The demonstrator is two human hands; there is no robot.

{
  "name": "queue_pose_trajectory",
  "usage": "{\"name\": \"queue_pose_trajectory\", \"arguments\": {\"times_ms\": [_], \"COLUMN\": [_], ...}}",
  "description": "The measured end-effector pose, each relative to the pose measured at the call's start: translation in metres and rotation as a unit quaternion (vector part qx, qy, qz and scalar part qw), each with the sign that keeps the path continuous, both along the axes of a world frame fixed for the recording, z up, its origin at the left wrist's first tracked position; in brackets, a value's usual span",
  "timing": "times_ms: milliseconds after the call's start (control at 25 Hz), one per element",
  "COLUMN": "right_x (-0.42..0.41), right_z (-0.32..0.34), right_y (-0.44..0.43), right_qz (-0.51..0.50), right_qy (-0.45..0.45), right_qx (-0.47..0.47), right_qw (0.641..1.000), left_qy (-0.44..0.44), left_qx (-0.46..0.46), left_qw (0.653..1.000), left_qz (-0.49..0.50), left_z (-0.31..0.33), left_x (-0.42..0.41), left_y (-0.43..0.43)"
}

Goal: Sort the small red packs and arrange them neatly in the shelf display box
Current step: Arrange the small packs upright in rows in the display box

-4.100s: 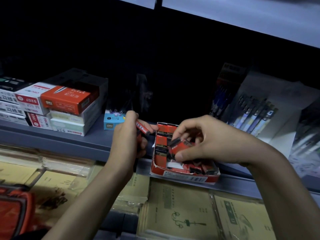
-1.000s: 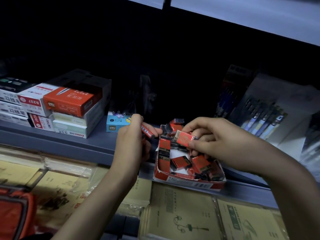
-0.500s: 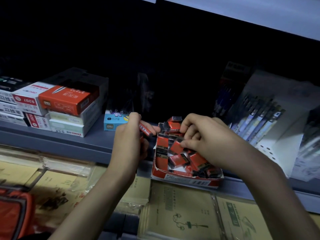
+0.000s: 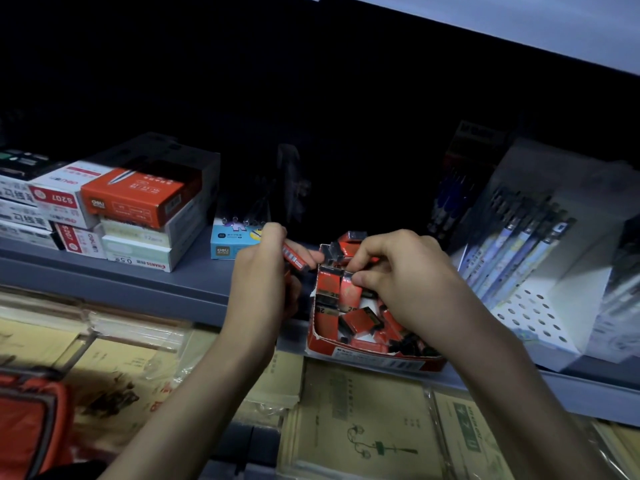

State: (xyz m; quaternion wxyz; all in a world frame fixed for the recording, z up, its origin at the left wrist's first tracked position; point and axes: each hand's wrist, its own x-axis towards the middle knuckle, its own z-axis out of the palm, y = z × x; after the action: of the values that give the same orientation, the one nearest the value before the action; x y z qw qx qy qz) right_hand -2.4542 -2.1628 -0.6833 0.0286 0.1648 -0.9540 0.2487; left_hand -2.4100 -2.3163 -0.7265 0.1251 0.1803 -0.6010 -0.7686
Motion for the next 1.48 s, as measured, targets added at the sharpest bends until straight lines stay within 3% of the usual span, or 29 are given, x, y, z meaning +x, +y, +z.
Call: {"name": "queue_pose_trajectory", "arguments": {"times_ms": [400, 800, 1000, 1240, 1480], "right_x": [0.006, 0.015, 0.016, 0.023, 0.020], "right_z": [-0.011, -0.006, 0.002, 0.008, 0.006], "right_y": [-0.004, -0.003, -0.004, -0.004, -0.003], "right_qz": [-0.035, 0.005, 0.022, 0.081, 0.084], "right_qy": [0.020, 0.030, -0.007, 0.053, 0.066], "right_qx": [0.022, 0.066, 0.111, 0.194, 0.197], "right_qw": [0.999, 0.997, 0.994, 0.976, 0.975], "left_qy": [0.011, 0.006, 0.001, 0.006, 0.007], "left_qx": [0.012, 0.010, 0.001, -0.008, -0.008], "left_qw": [1.000, 1.000, 1.000, 1.000, 1.000], "left_qz": [0.001, 0.007, 0.006, 0.005, 0.005], "left_z": [0.001, -0.001, -0.001, 0.000, 0.001], "left_x": [-0.001, -0.002, -0.002, 0.000, 0.000], "left_y": [0.000, 0.001, 0.001, 0.001, 0.001]}}
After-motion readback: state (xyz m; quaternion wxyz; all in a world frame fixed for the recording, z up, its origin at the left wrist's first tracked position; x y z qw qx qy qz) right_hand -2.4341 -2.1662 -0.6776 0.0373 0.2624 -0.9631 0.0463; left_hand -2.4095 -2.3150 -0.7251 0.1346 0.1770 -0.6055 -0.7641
